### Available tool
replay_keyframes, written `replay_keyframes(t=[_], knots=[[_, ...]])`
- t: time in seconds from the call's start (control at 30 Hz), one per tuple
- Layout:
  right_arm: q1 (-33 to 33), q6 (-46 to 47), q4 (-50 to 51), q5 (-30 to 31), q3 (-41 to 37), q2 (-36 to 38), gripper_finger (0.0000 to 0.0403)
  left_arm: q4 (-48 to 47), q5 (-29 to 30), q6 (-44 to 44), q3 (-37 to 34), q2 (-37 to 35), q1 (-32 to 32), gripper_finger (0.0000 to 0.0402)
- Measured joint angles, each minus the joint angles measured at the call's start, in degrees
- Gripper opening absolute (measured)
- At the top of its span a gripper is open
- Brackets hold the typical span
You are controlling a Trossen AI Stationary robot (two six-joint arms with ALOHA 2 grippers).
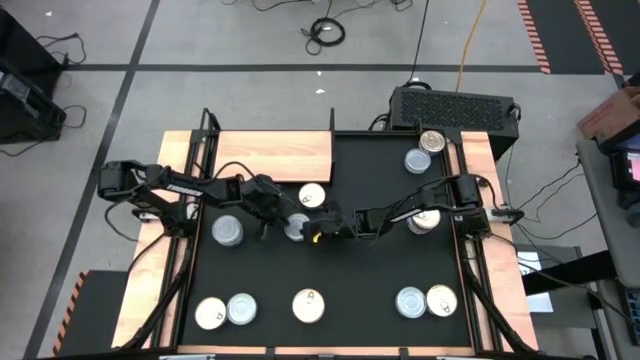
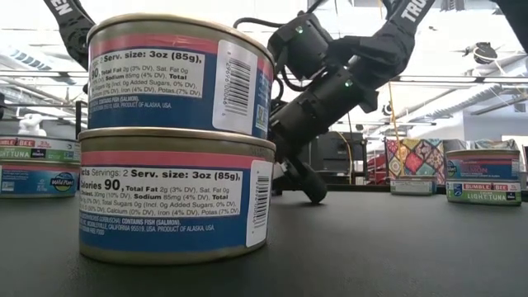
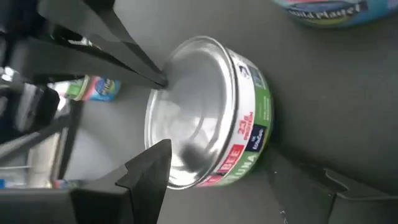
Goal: Stack canned seafood by type on shelf
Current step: Put the green tuna can on the shelf
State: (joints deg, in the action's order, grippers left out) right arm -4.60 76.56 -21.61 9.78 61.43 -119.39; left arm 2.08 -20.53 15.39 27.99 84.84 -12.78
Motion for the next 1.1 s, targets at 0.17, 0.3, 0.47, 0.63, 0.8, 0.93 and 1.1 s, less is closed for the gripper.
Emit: replay_keyframes(t=[0.17, 0.3, 0.47, 0.63, 0.8, 0.93, 1.1], knots=[[0.0, 0.2, -1.7, 0.6, 0.0, -0.1, 0.0247, -0.5, -0.1, -0.1, 0.0, 0.0, 0.0, 0.0005], [0.0, -1.2, -3.5, 1.2, 0.0, 0.3, 0.0247, -0.8, -0.1, -0.1, 0.0, 0.0, -0.1, 0.0005], [0.5, -0.5, -3.8, 1.8, 0.0, 0.2, 0.0247, 0.1, -1.5, -1.4, -0.2, 0.0, -0.1, 0.0005], [0.6, -0.5, -4.2, 4.3, 0.0, 0.2, 0.0247, 0.3, -2.3, -1.5, -0.3, 0.0, -0.1, 0.0005], [0.9, -0.6, -4.5, 4.8, 0.0, 0.1, 0.0238, 0.8, -4.9, -1.6, -0.4, 0.1, 0.1, 0.0005], [0.9, -0.8, -4.4, 4.9, 0.0, 0.1, 0.0203, 1.9, -5.4, -1.6, -0.5, 0.2, 0.2, 0.0006], [0.8, -0.8, -4.5, 5.0, 0.0, 0.1, 0.0149, 2.6, -5.6, -1.6, -0.6, 0.2, 0.2, 0.0013]])
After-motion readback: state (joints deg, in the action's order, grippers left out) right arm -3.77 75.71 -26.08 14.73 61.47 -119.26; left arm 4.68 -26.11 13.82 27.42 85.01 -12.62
